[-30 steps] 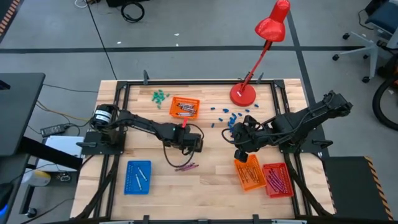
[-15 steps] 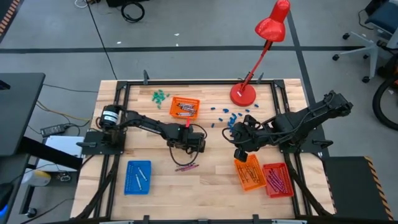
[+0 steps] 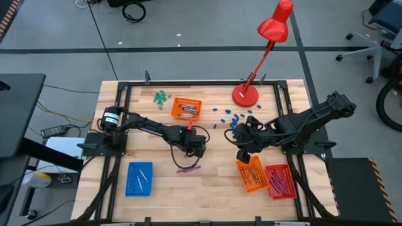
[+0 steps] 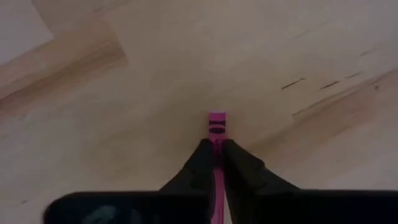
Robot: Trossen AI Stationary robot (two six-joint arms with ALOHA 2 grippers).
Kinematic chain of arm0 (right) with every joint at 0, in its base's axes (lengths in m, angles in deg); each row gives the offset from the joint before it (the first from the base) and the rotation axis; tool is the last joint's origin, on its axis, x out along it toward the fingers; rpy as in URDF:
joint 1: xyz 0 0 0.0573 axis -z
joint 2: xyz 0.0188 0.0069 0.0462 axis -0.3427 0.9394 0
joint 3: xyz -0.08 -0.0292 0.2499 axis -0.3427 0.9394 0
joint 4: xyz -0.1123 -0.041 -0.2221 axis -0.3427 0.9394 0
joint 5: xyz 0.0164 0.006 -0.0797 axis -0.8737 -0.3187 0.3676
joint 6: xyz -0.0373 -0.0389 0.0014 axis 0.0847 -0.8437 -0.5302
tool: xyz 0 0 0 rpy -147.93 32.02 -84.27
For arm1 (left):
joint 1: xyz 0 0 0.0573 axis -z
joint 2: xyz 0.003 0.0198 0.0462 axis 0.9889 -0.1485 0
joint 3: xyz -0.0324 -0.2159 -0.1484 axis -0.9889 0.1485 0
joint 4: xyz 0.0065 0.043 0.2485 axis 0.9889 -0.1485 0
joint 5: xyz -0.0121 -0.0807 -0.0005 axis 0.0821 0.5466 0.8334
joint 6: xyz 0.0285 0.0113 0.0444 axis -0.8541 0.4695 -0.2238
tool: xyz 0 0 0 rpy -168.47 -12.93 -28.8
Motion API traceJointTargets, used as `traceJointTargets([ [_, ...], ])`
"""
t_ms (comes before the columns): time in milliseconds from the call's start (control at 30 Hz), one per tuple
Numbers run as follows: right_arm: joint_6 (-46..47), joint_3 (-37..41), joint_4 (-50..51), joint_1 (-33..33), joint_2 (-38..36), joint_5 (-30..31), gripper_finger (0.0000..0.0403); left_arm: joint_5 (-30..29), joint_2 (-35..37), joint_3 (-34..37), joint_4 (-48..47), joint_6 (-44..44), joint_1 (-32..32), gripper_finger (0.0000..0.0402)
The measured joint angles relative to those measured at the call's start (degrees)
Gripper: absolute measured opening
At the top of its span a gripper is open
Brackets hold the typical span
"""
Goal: Sort crayons
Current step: Put the red crayon into the red bin
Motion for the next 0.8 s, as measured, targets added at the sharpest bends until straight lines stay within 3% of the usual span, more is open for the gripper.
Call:
traceJointTargets([
  [267,0.2,0.0,0.7,0.0,0.0,-0.7,0.0114,0.9,2.0,0.4,1.9,-2.0,-0.2,0.0021],
  [467,0.6,1.6,3.0,0.2,-0.3,-5.7,0.0114,0.5,7.8,0.3,4.8,-7.4,0.7,0.0021],
  [700,4.2,13.8,-9.6,1.4,-2.0,-8.7,0.0114,-4.2,10.4,0.4,7.5,-7.4,0.7,0.0021],
  [800,7.6,19.2,-17.9,1.5,-1.9,-9.9,0.0114,-5.2,10.3,0.4,13.9,-7.5,0.7,0.0021],
])
